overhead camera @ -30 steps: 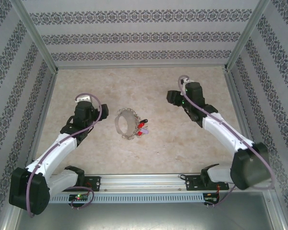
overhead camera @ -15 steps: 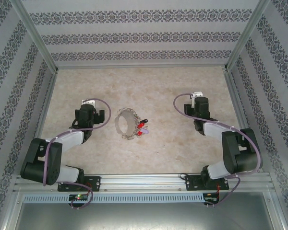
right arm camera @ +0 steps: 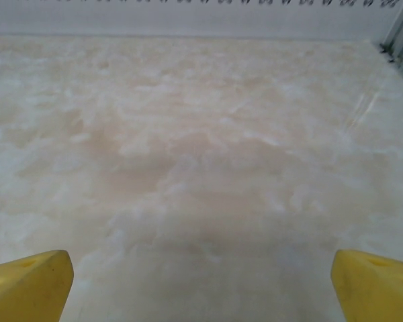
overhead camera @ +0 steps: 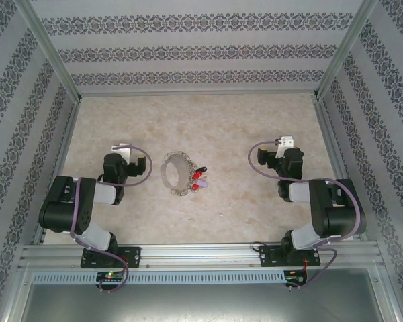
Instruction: Put the keys on the keyring
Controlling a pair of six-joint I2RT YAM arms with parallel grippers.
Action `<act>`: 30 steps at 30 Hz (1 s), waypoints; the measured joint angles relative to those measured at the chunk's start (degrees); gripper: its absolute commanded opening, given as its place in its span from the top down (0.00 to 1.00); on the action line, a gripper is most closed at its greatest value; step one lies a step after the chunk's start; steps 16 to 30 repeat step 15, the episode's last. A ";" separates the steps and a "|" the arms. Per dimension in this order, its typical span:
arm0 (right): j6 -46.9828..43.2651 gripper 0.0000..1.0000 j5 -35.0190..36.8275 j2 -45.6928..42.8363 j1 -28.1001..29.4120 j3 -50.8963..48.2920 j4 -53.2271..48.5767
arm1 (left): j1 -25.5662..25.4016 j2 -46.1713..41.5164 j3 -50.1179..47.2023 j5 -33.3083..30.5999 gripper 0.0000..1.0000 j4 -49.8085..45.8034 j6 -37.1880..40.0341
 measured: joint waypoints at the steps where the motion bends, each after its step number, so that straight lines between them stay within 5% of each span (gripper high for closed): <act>1: 0.00 0.02 0.50 -0.02 0.28 0.04 0.15 | 0.26 -0.02 0.72 -0.20 0.00 0.07 -0.26; 30: -0.02 0.02 2.05 -0.02 0.94 0.04 0.44 | 0.39 -0.02 1.62 -0.83 0.00 -0.04 -0.85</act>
